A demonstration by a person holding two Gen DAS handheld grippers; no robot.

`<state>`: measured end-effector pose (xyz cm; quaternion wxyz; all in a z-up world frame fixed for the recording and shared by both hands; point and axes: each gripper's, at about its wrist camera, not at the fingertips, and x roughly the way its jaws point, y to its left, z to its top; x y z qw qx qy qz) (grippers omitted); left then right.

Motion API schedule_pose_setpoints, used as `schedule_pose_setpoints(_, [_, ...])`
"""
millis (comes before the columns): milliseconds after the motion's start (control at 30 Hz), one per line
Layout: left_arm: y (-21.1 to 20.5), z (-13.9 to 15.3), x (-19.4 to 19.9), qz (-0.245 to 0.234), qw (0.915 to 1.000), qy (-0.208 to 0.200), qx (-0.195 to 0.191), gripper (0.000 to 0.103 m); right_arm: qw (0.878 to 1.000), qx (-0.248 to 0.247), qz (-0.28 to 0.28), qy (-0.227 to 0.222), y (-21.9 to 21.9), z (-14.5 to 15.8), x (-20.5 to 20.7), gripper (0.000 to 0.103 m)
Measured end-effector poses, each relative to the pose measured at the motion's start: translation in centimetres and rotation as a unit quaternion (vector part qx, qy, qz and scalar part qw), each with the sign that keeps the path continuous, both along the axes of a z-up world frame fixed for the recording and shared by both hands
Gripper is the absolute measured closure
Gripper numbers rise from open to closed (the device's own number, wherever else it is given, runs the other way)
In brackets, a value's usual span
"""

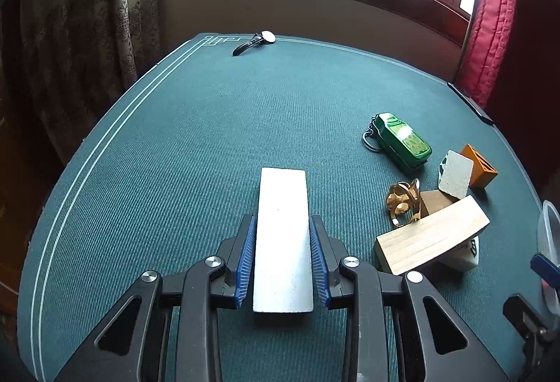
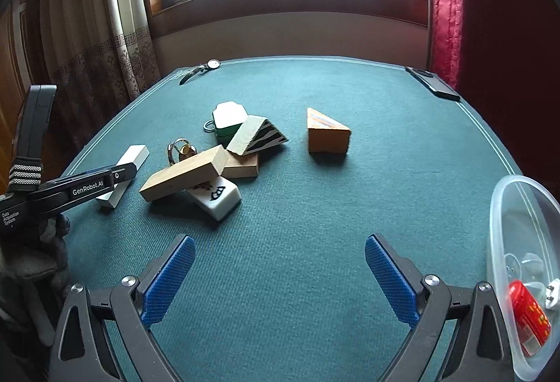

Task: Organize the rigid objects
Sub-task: 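Grasp the mahjong tile with the right gripper while the left holds the white block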

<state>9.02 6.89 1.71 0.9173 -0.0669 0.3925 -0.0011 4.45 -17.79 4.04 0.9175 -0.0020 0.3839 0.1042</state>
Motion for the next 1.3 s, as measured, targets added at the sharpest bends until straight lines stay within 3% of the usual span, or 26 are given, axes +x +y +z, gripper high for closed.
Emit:
schedule_pose_setpoints(200, [0.3, -0.1, 0.0, 0.0, 0.9999, -0.001, -0.01, 0.072, 0.999, -0.028, 0.028, 0.018, 3.1, -1.2, 2.4, 0.017])
schedule_pose_setpoints(500, [0.4, -0.1, 0.0, 0.001, 0.9999, -0.001, -0.015, 0.071, 0.999, -0.024, 0.034, 0.03, 4.5, -1.4, 4.6, 0.039])
schedule_pose_setpoints(733, [0.4, -0.1, 0.1, -0.001, 0.9998, -0.001, -0.018, 0.068, 0.999, -0.03, 0.032, 0.023, 4.7, -1.2, 4.6, 0.072])
schedule_pose_setpoints(1067, [-0.2, -0.2, 0.1, -0.018, 0.9997, 0.0, -0.017, 0.052, 0.999, -0.026, 0.009, 0.025, 2.3, -1.2, 2.8, 0.072])
schedule_pose_setpoints(1300, [-0.3, -0.2, 0.1, -0.019, 0.9997, 0.0, -0.015, 0.053, 0.999, -0.023, -0.003, 0.026, 0.6, -1.3, 0.8, 0.072])
